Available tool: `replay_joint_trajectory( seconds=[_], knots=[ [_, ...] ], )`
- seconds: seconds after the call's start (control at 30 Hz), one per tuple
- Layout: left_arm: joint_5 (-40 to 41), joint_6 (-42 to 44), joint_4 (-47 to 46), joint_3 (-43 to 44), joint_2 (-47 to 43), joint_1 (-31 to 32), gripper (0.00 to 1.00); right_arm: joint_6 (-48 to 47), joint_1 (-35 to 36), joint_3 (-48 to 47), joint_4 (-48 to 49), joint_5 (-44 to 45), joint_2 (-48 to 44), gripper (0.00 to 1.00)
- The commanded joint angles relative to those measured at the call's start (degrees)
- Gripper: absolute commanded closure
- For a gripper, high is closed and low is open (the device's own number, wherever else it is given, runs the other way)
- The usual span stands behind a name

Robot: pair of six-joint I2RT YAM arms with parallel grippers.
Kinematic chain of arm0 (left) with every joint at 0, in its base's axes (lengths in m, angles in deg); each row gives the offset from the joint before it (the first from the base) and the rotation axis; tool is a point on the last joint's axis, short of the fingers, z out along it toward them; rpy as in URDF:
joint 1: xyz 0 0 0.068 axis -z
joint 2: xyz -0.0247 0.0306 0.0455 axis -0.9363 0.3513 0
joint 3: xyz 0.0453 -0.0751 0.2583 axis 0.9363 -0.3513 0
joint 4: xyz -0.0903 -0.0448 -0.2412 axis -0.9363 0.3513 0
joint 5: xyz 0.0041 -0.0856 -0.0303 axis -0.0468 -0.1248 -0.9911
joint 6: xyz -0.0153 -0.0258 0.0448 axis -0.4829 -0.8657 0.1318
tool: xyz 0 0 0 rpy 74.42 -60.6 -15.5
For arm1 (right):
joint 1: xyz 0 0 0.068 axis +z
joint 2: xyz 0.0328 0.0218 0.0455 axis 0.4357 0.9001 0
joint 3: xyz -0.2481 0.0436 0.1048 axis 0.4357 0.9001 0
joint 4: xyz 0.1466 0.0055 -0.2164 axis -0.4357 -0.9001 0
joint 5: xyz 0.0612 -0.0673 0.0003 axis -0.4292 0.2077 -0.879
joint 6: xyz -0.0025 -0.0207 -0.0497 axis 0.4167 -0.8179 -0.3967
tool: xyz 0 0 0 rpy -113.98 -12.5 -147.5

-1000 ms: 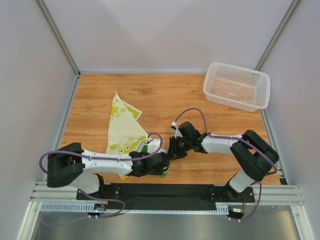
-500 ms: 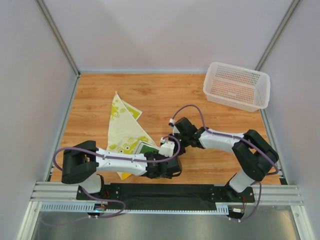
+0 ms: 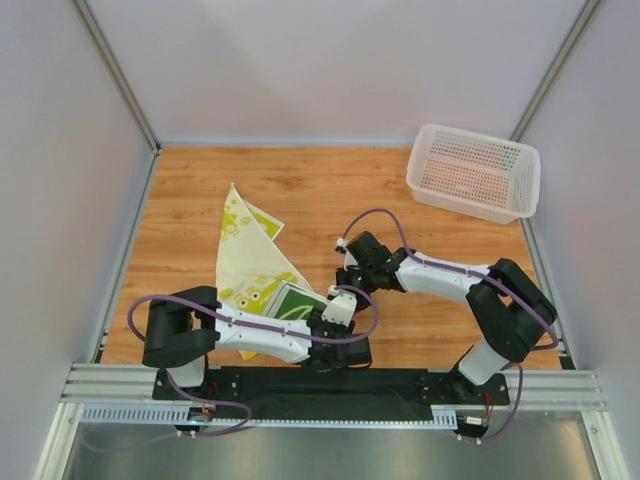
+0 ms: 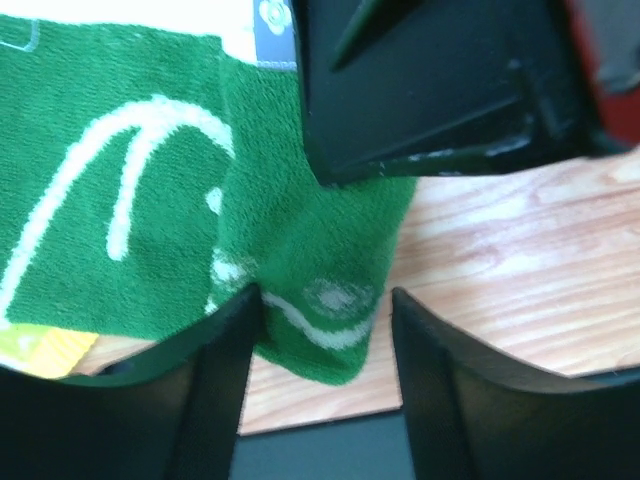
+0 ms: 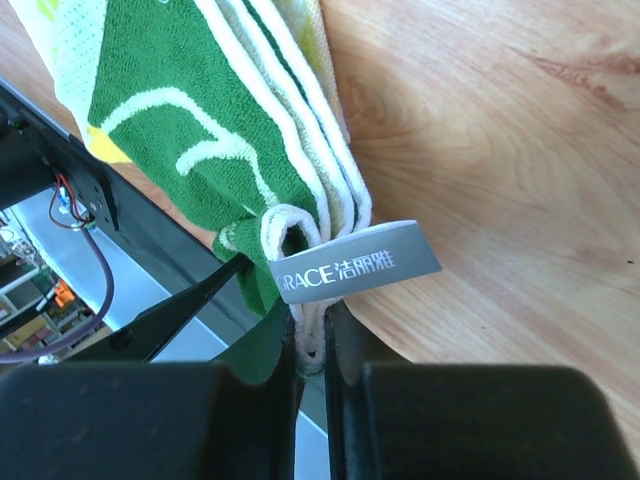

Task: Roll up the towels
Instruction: Roll the towel

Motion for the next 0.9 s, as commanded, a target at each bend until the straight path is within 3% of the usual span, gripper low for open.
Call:
replay_joint_trajectory(
  seconds=[0.0, 0.17, 0.2, 0.3, 0.4, 0.5, 0.63, 0.73, 0.77, 0.87],
  knots=[
    [1.7, -1.8, 4.5, -3.0, 0.8, 0.4, 0.39, -1.6, -0.4, -2.9, -2.5, -4.6, 0.6, 1.0],
    [3.1, -2.2, 4.3, -4.5, 0.3, 0.5, 0.49, -1.9, -1.6, -2.8, -2.2, -9.3, 1.8, 1.0],
    [3.8, -2.7, 5.3, -4.5, 0.2, 0.4, 0.59, -2.3, -1.8, -2.9, -2.8, -9.6, 2.0, 1.0],
    [3.7, -2.4, 5.2, -4.9, -0.7, 0.4, 0.72, -3.1, -2.6, -3.1, -3.8, -9.4, 2.0, 1.0],
    [2.8, -0.7, 5.2, -4.5, -2.5, 0.4, 0.79, -3.9, -3.6, -3.1, -4.7, -8.4, 1.9, 0.99],
    [1.0, 1.7, 4.5, -3.1, -4.8, 0.4, 0.8, -4.9, -4.9, -3.2, -6.7, -5.1, 1.6, 0.95],
    [-1.9, 4.4, 3.9, -0.2, -7.0, 0.4, 0.8, -7.3, -6.0, -4.2, -10.5, 2.3, 1.3, 0.71],
    [-6.6, 6.5, 0.2, 0.6, -7.9, -0.4, 0.8, -8.0, -6.8, -5.3, -12.8, 6.6, 0.8, 0.57],
    [-8.3, 8.0, -3.2, 0.2, -8.4, -1.2, 0.8, -8.5, -7.4, -5.7, -13.5, 8.7, 0.6, 0.49],
    [-14.4, 9.4, -8.7, -1.0, -8.0, -2.9, 0.81, -9.6, -8.8, -7.5, -16.0, 14.0, 0.3, 0.41]
  ],
)
